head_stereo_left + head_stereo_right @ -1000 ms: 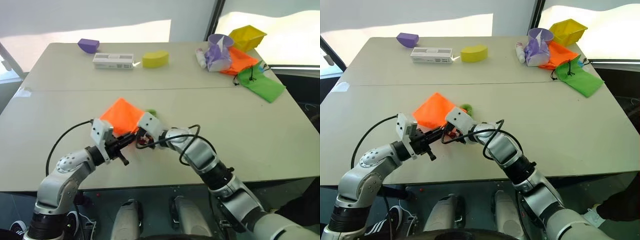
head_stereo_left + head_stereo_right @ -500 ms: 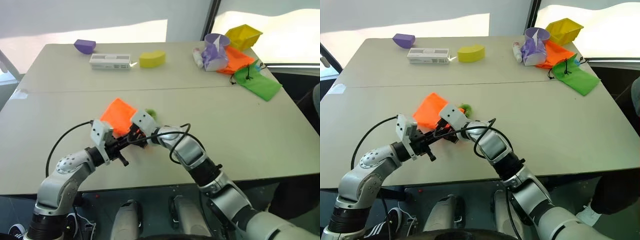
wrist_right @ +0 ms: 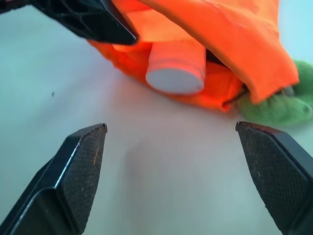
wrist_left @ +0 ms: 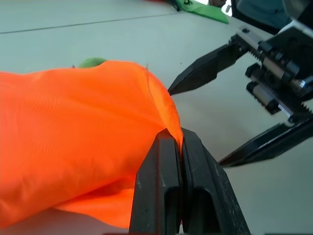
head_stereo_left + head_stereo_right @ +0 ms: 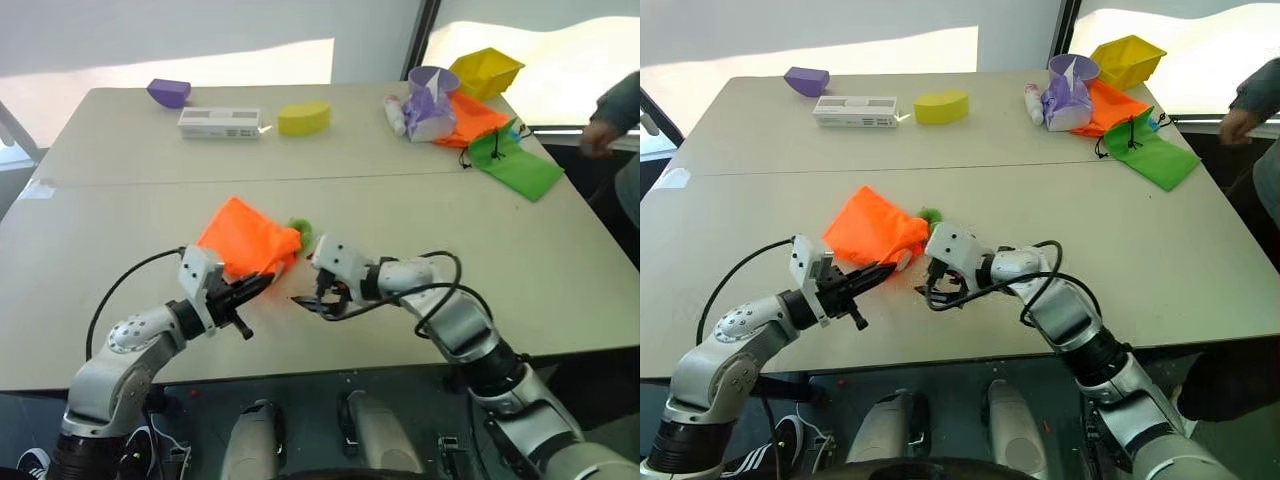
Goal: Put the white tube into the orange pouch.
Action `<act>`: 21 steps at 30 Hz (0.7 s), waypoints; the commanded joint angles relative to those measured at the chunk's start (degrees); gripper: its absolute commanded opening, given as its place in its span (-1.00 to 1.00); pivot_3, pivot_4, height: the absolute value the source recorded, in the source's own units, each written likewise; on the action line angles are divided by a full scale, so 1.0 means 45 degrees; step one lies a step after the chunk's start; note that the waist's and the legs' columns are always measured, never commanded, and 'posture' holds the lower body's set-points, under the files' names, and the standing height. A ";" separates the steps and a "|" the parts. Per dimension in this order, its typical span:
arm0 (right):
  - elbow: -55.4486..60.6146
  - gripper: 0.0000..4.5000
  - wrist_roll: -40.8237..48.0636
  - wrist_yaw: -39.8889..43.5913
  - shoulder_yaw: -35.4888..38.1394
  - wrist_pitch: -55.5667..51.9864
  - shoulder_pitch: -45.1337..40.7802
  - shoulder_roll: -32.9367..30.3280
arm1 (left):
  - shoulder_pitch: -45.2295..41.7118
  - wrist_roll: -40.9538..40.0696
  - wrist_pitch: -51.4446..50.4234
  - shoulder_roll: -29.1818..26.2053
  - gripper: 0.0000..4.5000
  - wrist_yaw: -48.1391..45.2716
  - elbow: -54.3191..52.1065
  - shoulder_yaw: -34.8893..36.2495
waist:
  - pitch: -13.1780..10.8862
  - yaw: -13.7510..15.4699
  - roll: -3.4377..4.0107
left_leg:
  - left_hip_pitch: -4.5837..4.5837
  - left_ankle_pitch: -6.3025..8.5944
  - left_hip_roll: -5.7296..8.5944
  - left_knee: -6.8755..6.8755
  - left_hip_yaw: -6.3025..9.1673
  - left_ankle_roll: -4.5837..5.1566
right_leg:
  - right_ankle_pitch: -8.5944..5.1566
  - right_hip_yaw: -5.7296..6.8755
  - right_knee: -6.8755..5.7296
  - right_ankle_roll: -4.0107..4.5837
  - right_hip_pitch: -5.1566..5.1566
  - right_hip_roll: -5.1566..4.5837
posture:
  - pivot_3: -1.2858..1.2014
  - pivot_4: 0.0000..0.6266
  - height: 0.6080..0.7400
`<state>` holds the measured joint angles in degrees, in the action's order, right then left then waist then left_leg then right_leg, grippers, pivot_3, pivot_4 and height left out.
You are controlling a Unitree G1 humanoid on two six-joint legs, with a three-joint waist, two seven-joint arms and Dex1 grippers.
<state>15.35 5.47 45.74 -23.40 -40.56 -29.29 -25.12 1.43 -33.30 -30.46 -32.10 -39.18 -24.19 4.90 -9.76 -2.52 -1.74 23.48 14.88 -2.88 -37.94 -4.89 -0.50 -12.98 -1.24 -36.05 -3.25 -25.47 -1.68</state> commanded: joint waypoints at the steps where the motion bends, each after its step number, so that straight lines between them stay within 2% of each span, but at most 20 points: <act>1: -0.1643 0.96 -0.0077 -0.0192 0.1332 0.1362 -0.0693 -0.0423 | 0.0622 -0.0509 0.0146 -0.1223 -1.00 -0.1332 -0.0450 0.1225 | -0.0003 -0.0040 -0.0007 | 0.0000 0.0000 -0.0001 0.0000 -0.0001 0.0000 | 0.0000 -0.0001 0.0002 0.0000 -0.0002 0.0001 | 0.03 -0.52 1.00; 4: -0.3601 0.96 -0.0313 -0.1101 0.1994 0.2658 -0.1719 0.0072 | 0.0867 -0.0496 0.0424 -0.2072 -1.00 -0.2049 0.0109 0.2027 | -0.0016 -0.0042 0.0012 | 0.0000 0.0001 -0.0001 0.0001 -0.0004 -0.0002 | 0.0007 -0.0008 -0.0001 0.0015 -0.0025 -0.0002 | 0.03 -0.52 1.00; 8: -0.5650 0.96 -0.0608 -0.2154 0.2314 0.3952 -0.2580 0.1197 | 0.0741 -0.0422 0.0602 -0.2375 -1.00 -0.2308 0.0598 0.2581 | -0.0018 -0.0039 0.0016 | 0.0009 0.0002 -0.0007 0.0015 -0.0002 -0.0003 | 0.0014 -0.0011 -0.0001 0.0028 -0.0043 0.0005 | 0.03 -0.52 1.00; 11: -0.6026 0.96 -0.0450 -0.2094 0.2235 0.3967 -0.2653 0.1838 | 0.0814 -0.0247 0.0743 -0.2324 -1.00 -0.2322 0.0713 0.2655 | -0.0016 -0.0016 0.0013 | 0.0014 0.0000 -0.0005 0.0060 -0.0009 -0.0001 | 0.0011 -0.0011 0.0013 0.0025 -0.0046 0.0000 | 0.03 -0.52 1.00; 15: -0.5938 0.96 0.0063 -0.2406 0.2296 0.2858 -0.2539 0.3150 | 0.1231 -0.0005 0.1044 -0.2185 -1.00 -0.2261 0.0662 0.2611 | -0.0016 -0.0015 0.0013 | 0.0033 -0.0002 0.0004 0.0129 -0.0037 0.0000 | 0.0009 -0.0018 0.0013 0.0014 -0.0094 -0.0011 | 0.03 -0.52 1.00; 21: -0.6599 0.96 -0.0578 -0.3330 0.1987 0.2180 -0.2417 0.3779 | 0.1087 0.0021 0.1067 -0.1744 -1.00 -0.1846 0.0414 0.2297 | -0.0014 -0.0005 0.0010 | 0.0039 -0.0010 0.0001 0.0149 -0.0032 -0.0012 | 0.0009 -0.0011 -0.0013 0.0016 -0.0124 -0.0002 | 0.03 -0.52 1.00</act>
<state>-14.69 2.56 31.35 -15.22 -29.58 -40.22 -8.71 6.58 -33.35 -26.66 -40.09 -48.00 -20.41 14.90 -9.83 -2.54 -1.70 23.65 14.82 -2.87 -37.28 -5.04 -0.58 -12.94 -1.30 -36.11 -3.17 -26.03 -1.70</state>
